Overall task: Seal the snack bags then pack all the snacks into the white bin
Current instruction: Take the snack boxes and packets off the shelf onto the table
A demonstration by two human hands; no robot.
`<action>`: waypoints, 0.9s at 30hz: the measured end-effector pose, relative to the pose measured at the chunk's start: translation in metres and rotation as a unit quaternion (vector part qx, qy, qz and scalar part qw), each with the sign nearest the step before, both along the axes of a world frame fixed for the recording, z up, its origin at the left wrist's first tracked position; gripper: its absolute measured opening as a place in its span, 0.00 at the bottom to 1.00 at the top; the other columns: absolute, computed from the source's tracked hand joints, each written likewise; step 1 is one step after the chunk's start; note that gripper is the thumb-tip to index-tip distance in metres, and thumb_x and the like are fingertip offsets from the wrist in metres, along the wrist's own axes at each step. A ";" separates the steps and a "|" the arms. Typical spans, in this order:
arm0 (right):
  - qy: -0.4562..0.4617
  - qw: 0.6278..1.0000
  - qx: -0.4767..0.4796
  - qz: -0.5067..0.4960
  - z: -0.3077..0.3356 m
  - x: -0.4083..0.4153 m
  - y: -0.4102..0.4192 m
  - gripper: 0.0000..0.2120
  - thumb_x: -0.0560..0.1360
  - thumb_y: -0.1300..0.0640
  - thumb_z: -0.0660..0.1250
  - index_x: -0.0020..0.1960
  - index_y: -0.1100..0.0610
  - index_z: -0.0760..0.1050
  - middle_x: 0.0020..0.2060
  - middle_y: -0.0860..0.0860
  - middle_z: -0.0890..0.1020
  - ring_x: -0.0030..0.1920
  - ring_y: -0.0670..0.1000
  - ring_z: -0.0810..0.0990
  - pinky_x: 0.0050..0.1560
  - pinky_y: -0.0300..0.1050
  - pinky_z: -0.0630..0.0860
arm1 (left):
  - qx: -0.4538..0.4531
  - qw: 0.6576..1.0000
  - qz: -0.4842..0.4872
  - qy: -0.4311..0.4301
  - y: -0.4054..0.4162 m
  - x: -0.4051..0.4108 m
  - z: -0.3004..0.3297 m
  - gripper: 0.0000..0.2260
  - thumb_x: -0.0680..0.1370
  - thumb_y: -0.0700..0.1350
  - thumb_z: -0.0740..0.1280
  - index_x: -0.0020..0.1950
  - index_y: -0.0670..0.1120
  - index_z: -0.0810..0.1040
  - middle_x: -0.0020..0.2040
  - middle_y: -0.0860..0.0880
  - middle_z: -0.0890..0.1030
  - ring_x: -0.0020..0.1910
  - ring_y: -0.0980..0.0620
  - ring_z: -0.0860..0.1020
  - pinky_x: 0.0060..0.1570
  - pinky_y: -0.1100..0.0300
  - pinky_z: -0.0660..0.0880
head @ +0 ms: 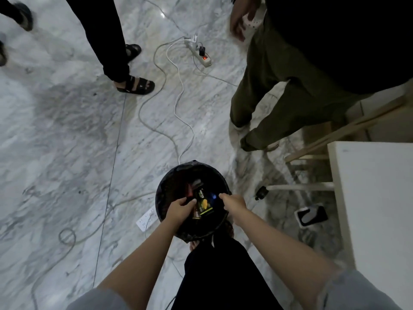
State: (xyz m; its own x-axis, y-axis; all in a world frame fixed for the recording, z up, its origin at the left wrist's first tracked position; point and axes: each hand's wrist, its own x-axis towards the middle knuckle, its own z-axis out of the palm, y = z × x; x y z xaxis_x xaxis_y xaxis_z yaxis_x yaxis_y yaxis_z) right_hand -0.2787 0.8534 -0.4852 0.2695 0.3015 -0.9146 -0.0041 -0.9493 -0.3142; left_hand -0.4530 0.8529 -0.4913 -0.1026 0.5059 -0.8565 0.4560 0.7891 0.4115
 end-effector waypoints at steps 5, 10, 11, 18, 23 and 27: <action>0.011 0.999 0.038 -0.031 0.053 0.000 -0.005 0.17 0.74 0.54 0.67 0.56 0.65 0.76 0.49 0.56 0.80 0.53 0.58 0.81 0.58 0.56 0.77 | 0.045 0.998 -0.036 0.007 0.003 0.016 0.053 0.14 0.77 0.53 0.67 0.33 0.51 0.70 0.34 0.52 0.72 0.33 0.54 0.72 0.37 0.61 0.68; -0.011 0.990 0.110 -0.087 0.119 0.012 -0.006 0.08 0.71 0.57 0.64 0.36 0.59 0.70 0.33 0.54 0.75 0.35 0.54 0.74 0.36 0.46 0.70 | 0.105 0.990 -0.092 -0.016 0.019 0.039 0.116 0.12 0.77 0.54 0.66 0.41 0.46 0.77 0.38 0.48 0.78 0.36 0.53 0.75 0.39 0.60 0.71; -0.022 0.987 0.120 -0.101 0.132 0.016 -0.007 0.08 0.72 0.58 0.64 0.36 0.59 0.69 0.32 0.53 0.73 0.33 0.53 0.72 0.34 0.45 0.68 | 0.119 0.987 -0.107 -0.024 0.023 0.045 0.128 0.12 0.77 0.54 0.66 0.42 0.46 0.77 0.39 0.49 0.78 0.37 0.54 0.76 0.40 0.61 0.72; -0.103 0.945 0.221 -0.218 0.208 0.033 -0.049 0.07 0.76 0.57 0.63 0.50 0.59 0.75 0.44 0.54 0.76 0.46 0.55 0.76 0.44 0.42 0.70 | 0.204 0.945 -0.243 -0.079 0.021 0.082 0.213 0.29 0.77 0.57 0.65 0.71 0.40 0.67 0.70 0.43 0.70 0.66 0.45 0.71 0.63 0.57 0.69; -0.173 0.891 0.273 -0.319 0.252 0.026 -0.127 0.09 0.69 0.54 0.67 0.44 0.59 0.79 0.40 0.54 0.81 0.42 0.54 0.79 0.44 0.46 0.77 | 0.261 0.888 -0.347 -0.152 -0.026 0.098 0.260 0.13 0.77 0.54 0.65 0.51 0.44 0.76 0.42 0.50 0.75 0.45 0.50 0.74 0.44 0.59 0.71; -0.233 0.843 0.297 -0.382 0.286 0.026 -0.212 0.10 0.72 0.56 0.66 0.32 0.55 0.74 0.33 0.52 0.77 0.37 0.53 0.75 0.39 0.43 0.71 | 0.251 0.852 -0.420 -0.187 -0.085 0.123 0.288 0.18 0.76 0.54 0.66 0.58 0.43 0.74 0.53 0.47 0.77 0.56 0.45 0.76 0.53 0.57 0.71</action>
State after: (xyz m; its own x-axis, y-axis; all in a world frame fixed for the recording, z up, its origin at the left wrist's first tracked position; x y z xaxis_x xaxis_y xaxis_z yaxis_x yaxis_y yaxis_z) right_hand -0.2527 0.6416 -0.1993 0.8811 0.2447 -0.4046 -0.2887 -0.3993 -0.8702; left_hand -0.3298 0.7676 -0.2033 0.7089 0.5788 -0.4030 0.5351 -0.0690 0.8420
